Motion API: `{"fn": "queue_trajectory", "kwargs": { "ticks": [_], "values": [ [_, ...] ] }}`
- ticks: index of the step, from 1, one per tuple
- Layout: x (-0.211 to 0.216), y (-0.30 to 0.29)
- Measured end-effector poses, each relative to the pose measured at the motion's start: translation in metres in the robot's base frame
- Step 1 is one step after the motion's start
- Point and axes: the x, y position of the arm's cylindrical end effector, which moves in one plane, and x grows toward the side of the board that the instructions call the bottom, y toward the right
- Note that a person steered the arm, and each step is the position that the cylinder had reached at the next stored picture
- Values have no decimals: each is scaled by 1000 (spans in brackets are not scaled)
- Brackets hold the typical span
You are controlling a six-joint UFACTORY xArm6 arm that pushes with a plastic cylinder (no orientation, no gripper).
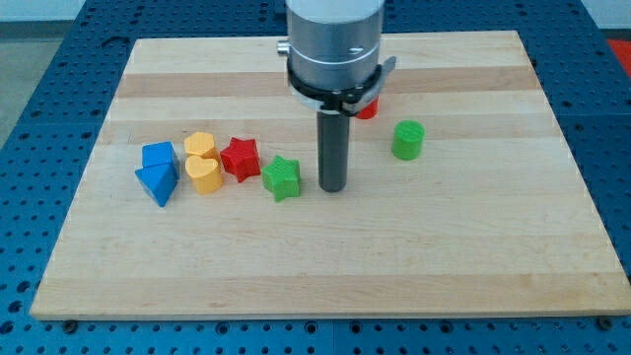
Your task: Point at the red circle
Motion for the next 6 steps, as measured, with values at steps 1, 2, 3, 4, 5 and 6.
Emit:
{"fn": "queue_trajectory", "kwargs": {
  "ticks": [1, 2, 3, 4, 5, 6],
  "values": [
    [0, -25],
    [0, -49],
    [0, -52],
    [-11, -1],
    [-55, 38],
    [-108, 77]
  ]
}}
